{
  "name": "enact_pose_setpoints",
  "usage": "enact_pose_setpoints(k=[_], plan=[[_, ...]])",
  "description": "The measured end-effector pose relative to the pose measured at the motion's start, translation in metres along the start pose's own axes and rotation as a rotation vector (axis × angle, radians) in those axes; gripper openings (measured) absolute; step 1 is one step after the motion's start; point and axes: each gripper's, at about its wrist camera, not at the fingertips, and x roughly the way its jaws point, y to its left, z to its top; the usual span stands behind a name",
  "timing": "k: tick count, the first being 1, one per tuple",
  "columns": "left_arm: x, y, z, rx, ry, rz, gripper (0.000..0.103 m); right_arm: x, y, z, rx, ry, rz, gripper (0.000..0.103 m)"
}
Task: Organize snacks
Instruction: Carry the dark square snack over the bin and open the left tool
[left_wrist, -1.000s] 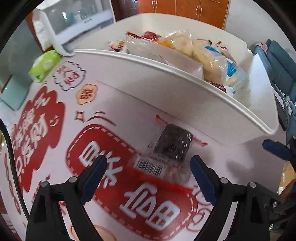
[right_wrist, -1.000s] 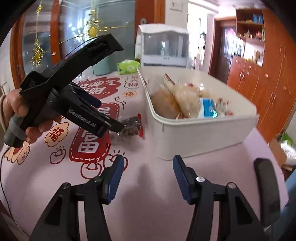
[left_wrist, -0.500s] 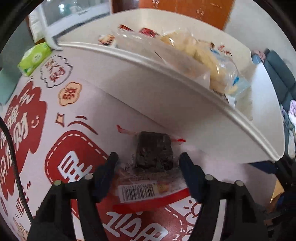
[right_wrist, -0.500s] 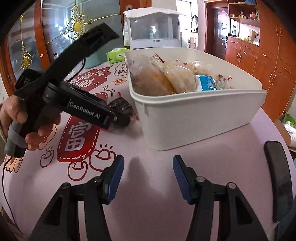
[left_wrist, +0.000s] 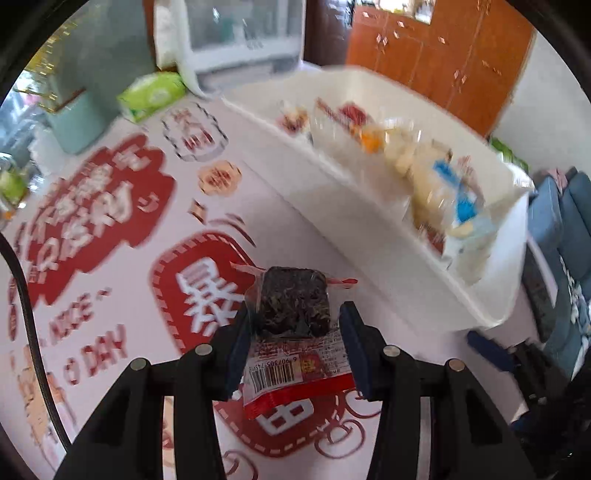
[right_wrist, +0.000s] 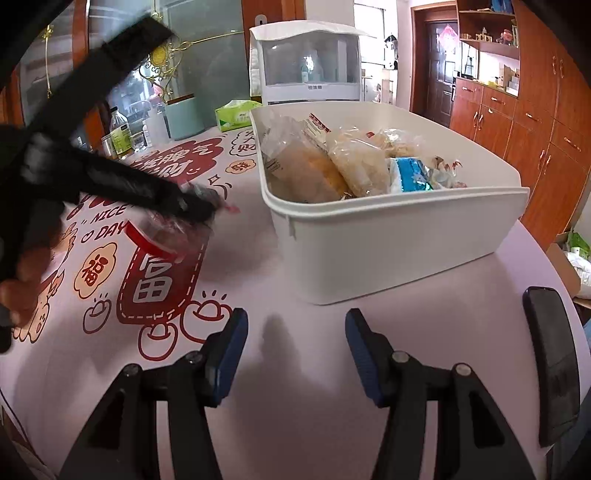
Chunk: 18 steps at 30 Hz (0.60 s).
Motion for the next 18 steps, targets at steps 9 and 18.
enact_pose_setpoints(k=[9, 18], plan=[[-0.084, -0.029, 0.056, -0.064, -0.203, -0.062, 0.046, -0.012, -0.005, 0.013, 0.004, -0.015, 0.032, 0.055], [-0.065, -0.071, 0.115, -0.051, -0.275, -0.031, 0.048, -0.028, -0.027, 0.031, 0.056, -0.050, 0.018, 0.055]])
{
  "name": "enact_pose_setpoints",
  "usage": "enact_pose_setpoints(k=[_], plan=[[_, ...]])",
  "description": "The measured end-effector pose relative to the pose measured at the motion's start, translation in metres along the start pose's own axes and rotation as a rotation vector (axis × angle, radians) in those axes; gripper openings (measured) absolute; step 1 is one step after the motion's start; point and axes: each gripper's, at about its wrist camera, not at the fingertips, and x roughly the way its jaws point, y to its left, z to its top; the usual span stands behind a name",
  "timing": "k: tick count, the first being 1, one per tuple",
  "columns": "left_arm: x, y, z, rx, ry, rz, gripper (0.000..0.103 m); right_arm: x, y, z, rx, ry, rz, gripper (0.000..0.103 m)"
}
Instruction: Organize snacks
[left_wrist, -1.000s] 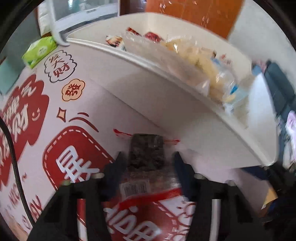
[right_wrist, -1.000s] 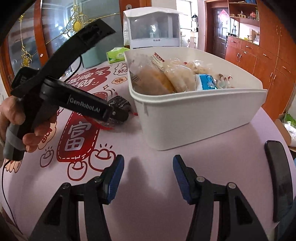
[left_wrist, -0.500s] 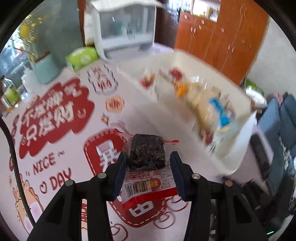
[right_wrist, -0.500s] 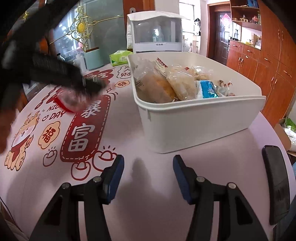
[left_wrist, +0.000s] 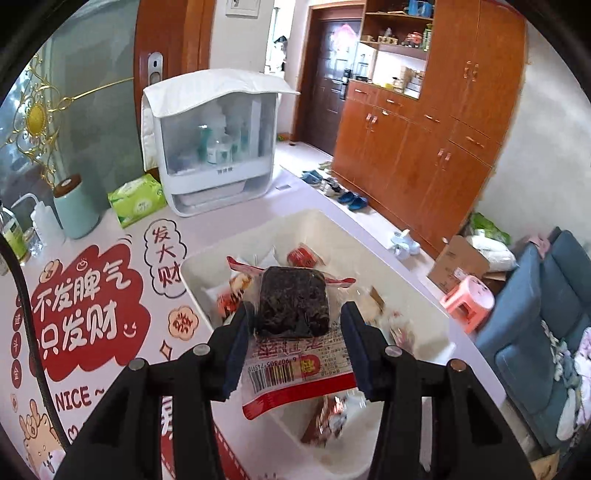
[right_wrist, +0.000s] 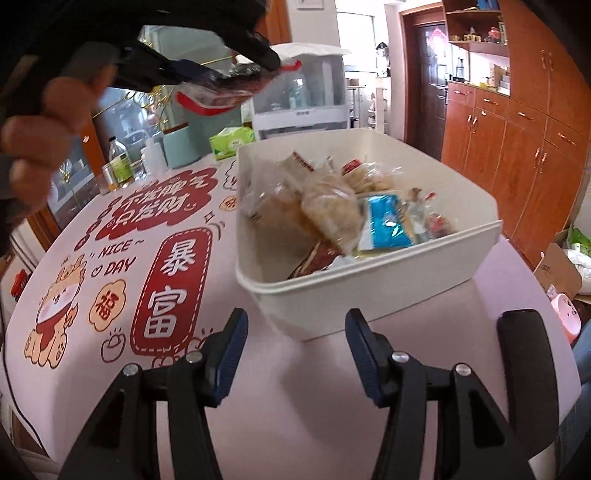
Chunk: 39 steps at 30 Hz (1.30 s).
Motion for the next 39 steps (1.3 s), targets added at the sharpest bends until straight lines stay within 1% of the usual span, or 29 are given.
enact_pose_setpoints(k=[1, 2, 3, 4, 5, 7, 11, 16, 22, 28, 39], plan=[[0.006, -0.002, 0.001, 0.001, -0.002, 0.011, 0.048, 0.000, -0.002, 0.000, 0.003, -0.001, -0.003, 0.055], [0.013, -0.003, 0.003, 0.000, -0.002, 0.024, 0.051, 0.000, -0.003, 0.000, 0.006, 0.001, -0.006, 0.055], [0.021, -0.004, 0.004, -0.003, 0.008, 0.034, 0.067, 0.000, -0.004, 0.000, 0.009, 0.004, -0.007, 0.055], [0.027, -0.003, 0.004, -0.007, 0.017, 0.040, 0.087, 0.000, -0.005, 0.000, 0.011, 0.005, -0.008, 0.055], [0.032, -0.001, 0.002, -0.013, 0.022, 0.047, 0.092, 0.001, -0.006, 0.000, 0.015, 0.008, -0.008, 0.055], [0.039, 0.002, -0.002, -0.013, 0.026, 0.053, 0.092, 0.000, -0.007, 0.000, 0.019, 0.007, -0.008, 0.055], [0.048, 0.008, -0.011, -0.011, 0.060, 0.065, 0.092, -0.003, -0.011, 0.001, 0.025, -0.008, -0.013, 0.055], [0.042, 0.017, -0.022, -0.010, 0.061, 0.085, 0.092, -0.008, -0.015, 0.005, 0.043, -0.031, -0.020, 0.055], [0.031, 0.024, -0.033, -0.021, 0.067, 0.095, 0.092, -0.009, -0.014, 0.006, 0.052, -0.026, -0.013, 0.055], [0.009, 0.031, -0.043, -0.039, 0.053, 0.106, 0.092, -0.021, -0.006, 0.006, 0.037, -0.046, -0.009, 0.055], [-0.058, 0.054, -0.063, -0.089, -0.022, 0.119, 0.092, -0.049, 0.010, 0.007, 0.007, -0.082, 0.002, 0.055]])
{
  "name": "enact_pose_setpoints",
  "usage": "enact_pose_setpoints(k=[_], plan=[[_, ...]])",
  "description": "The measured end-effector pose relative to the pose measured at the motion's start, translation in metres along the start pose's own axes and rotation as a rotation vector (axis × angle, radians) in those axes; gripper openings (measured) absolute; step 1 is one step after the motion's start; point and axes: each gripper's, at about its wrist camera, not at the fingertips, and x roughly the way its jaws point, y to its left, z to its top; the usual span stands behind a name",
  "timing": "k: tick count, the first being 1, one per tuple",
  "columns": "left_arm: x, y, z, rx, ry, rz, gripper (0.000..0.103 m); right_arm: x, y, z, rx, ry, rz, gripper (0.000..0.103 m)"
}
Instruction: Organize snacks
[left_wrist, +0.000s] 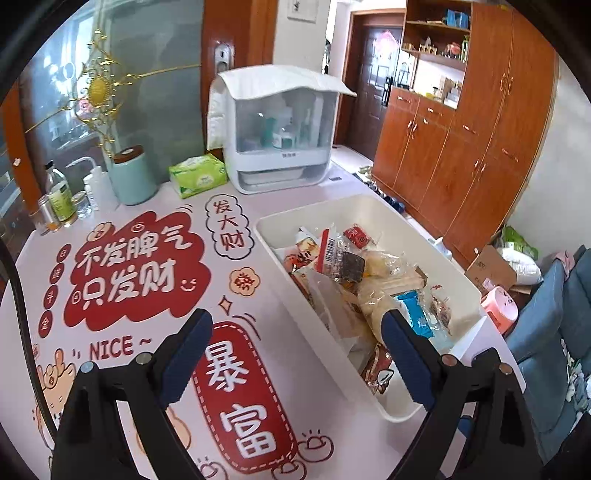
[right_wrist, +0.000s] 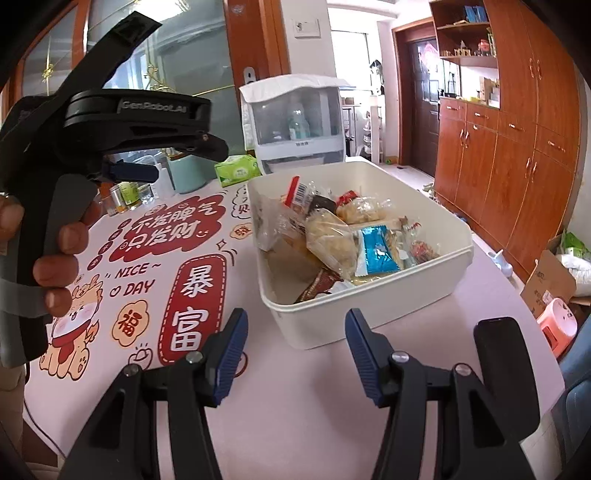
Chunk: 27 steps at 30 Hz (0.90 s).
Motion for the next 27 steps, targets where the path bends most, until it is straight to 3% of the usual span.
enact_pose_setpoints(k=[8, 19, 27], plan=[[-0.051, 0.036, -0.035, -0.056, -0.043, 0.038, 0.097, -0.018, 0.021, -0.003, -0.046, -0.013, 0.037, 0.056], [-0.119, 0.101, -0.109, -0.231, -0.063, 0.229, 0.102, -0.032, 0.061, 0.004, -0.113, -0.006, 0.176, 0.058], [-0.148, 0.087, -0.133, -0.249, -0.053, 0.344, 0.103, -0.056, 0.065, 0.035, -0.093, 0.037, 0.174, 0.067]])
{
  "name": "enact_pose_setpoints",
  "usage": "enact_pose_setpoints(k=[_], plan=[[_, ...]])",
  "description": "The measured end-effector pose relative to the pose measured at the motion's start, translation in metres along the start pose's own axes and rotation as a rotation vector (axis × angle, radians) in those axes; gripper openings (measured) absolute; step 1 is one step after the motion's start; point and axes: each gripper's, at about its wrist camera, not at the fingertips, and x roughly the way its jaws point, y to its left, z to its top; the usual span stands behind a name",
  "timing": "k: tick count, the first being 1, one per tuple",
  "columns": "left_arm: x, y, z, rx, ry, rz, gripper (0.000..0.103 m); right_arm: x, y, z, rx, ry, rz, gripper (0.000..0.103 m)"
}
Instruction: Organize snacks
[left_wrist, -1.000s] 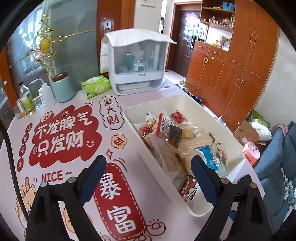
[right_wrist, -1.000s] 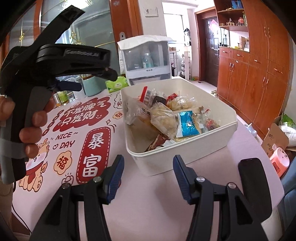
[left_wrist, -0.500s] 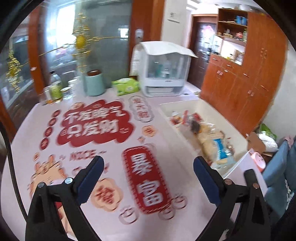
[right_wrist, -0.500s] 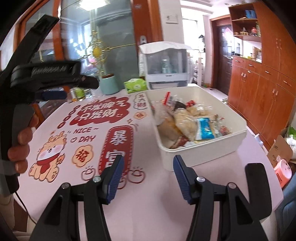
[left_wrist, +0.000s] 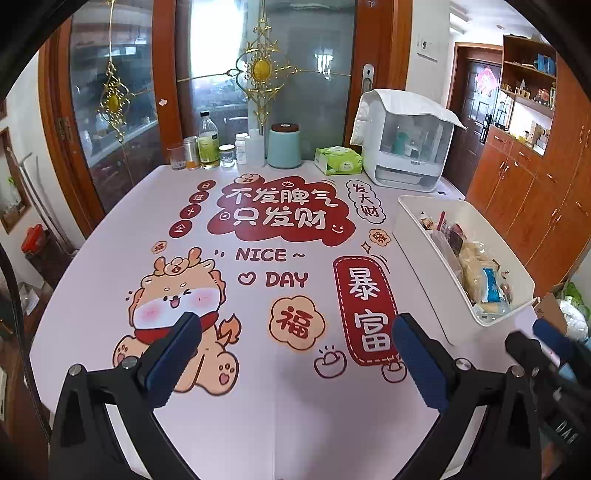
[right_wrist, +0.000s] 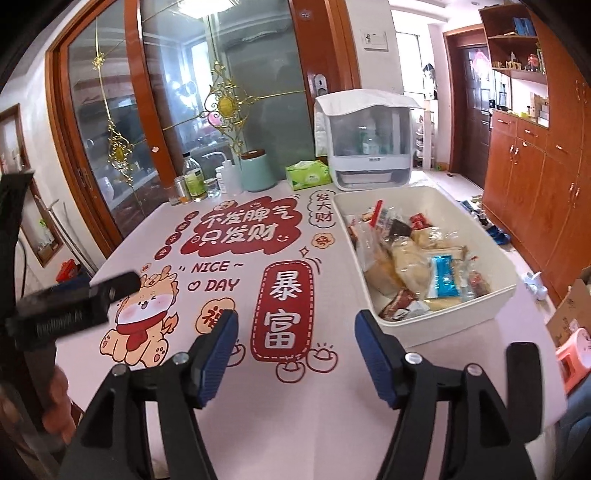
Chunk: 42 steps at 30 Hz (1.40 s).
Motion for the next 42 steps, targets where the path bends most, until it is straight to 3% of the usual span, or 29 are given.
enact_pose_setpoints(k=[5, 9, 12, 21, 42], plan=[[-0.015, -0.019, -0.007, 0.008, -0.009, 0.037, 0.103, -0.021, -0.002, 0.008, 0.007, 0.005, -0.032, 0.073], [-0.020, -0.033, -0.011, 0.024, 0.017, 0.007, 0.103, -0.032, -0.005, 0.008, 0.007, -0.006, -0.055, 0.077], [-0.024, -0.041, -0.014, 0.058, 0.012, 0.028, 0.103, -0.035, -0.006, 0.007, 0.000, -0.011, -0.069, 0.077], [-0.034, -0.045, -0.015, 0.074, -0.010, 0.016, 0.103, -0.039, -0.006, 0.006, -0.005, -0.014, -0.079, 0.078], [-0.028, -0.047, -0.014, 0.082, 0.028, -0.014, 0.103, -0.038, -0.005, 0.008, -0.005, 0.012, -0.084, 0.079]])
